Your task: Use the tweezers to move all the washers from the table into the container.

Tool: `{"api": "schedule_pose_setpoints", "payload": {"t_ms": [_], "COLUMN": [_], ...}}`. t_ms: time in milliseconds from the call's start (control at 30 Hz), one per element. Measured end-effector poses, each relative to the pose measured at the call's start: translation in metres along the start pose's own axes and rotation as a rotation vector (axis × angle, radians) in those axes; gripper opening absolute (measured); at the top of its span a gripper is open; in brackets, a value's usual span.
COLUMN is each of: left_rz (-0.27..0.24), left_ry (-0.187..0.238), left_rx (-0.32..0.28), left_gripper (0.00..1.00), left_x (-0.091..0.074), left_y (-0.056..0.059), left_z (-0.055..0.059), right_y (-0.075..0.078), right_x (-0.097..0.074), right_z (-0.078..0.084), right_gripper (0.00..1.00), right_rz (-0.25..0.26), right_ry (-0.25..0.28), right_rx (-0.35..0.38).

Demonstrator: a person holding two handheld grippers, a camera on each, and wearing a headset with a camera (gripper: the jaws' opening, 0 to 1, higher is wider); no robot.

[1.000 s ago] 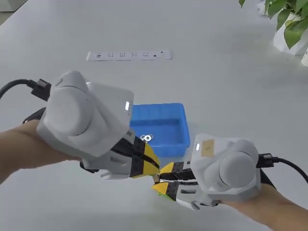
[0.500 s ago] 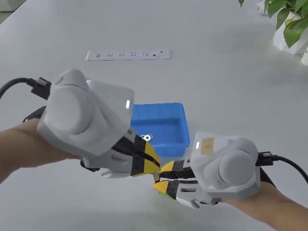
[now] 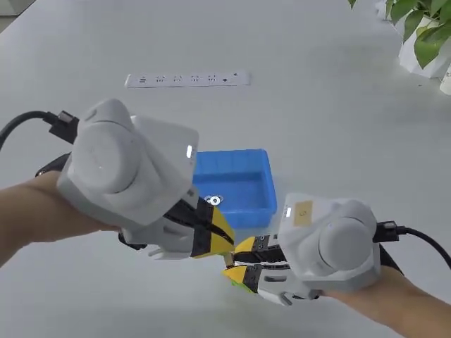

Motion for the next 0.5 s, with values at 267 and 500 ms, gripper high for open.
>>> {"api": "schedule_pose_setpoints", "payload": {"t_ms": [267, 500], "left_rz": [0.004, 0.011], "left_ry": [0.004, 0.010], "left_rx": [0.000, -0.009], "left_gripper": [0.05, 0.05], "left_x": [0.0013, 0.0021], "left_y": [-0.0012, -0.0004], "left_z": [-0.0019, -0.0020], "right_y": [-0.0002, -0.0005], "right_x": [0.0003, -0.0001], "right_z": [0.0013, 0.0011], "right_gripper": [0.11, 0.11], "right_rz": [-0.004, -0.002], "right_ry": [0.002, -0.001], "right_rx": [0.002, 0.010]}}
Point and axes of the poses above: the centre of the closed fingertips' face, and the gripper's own axes: x roughly forward along the fingers, y roughly to its right, z roughly out of its underside, the point moved 4 cm from there along -x, roughly backward along the fingers, and after that the axes turned 13 degrees about -x, right-handed, at the moved point
